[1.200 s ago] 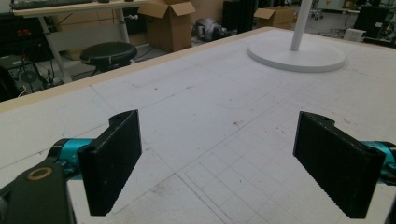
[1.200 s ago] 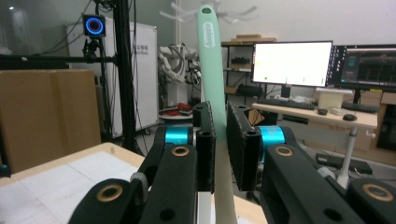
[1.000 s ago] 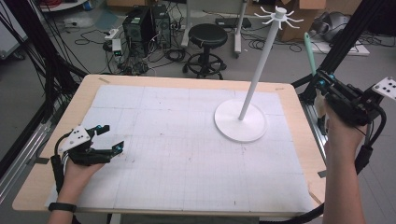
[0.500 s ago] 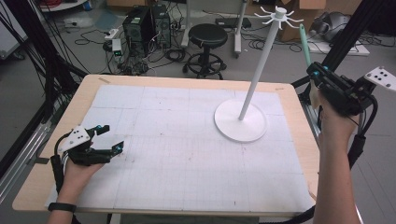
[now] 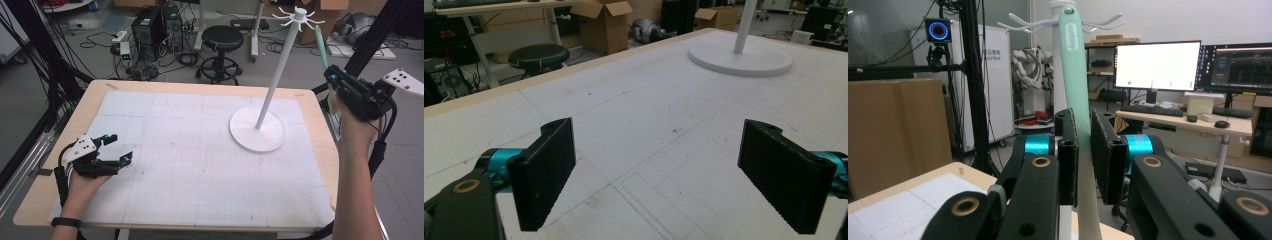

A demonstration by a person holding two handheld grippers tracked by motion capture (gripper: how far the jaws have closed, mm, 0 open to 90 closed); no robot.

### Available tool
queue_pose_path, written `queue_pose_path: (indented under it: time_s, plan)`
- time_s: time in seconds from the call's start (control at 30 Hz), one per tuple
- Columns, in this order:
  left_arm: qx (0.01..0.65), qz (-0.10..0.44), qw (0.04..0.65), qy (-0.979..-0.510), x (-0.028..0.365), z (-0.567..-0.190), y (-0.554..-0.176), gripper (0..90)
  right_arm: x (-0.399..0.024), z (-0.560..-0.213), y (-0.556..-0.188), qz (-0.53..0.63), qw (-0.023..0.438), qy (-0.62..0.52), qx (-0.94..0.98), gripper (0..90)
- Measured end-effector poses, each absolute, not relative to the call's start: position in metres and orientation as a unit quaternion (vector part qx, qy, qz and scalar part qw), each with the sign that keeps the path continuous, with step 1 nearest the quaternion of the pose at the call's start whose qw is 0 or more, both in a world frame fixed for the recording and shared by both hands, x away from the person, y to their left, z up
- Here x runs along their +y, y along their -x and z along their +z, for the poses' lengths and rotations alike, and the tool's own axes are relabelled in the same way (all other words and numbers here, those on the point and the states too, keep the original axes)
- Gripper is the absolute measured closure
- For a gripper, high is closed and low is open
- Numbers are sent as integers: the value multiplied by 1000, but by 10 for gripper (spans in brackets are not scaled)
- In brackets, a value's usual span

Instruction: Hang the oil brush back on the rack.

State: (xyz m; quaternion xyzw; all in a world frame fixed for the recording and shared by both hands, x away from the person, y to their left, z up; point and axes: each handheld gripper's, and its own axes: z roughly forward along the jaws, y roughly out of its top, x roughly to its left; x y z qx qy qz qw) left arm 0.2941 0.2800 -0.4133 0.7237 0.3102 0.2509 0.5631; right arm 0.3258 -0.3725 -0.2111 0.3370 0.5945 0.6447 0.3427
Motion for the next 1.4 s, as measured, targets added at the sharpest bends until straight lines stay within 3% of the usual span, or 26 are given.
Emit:
queue_pose_path:
  time_s: [0.33, 1.0, 1.1, 1.4]
  plan:
    - [310, 249, 561, -726, 280, -414, -294, 160, -364, -208, -333, 623, 353, -338, 611, 822]
    - [309, 248, 560, -727, 279, -415, -294, 161, -349, -211, -346, 595, 330, -340, 649, 796]
    - [309, 249, 561, -727, 279, -415, -294, 161, -348, -211, -347, 594, 325, -340, 653, 664]
    - [310, 249, 563, -725, 280, -415, -294, 161, -347, -219, -338, 585, 318, -331, 669, 429]
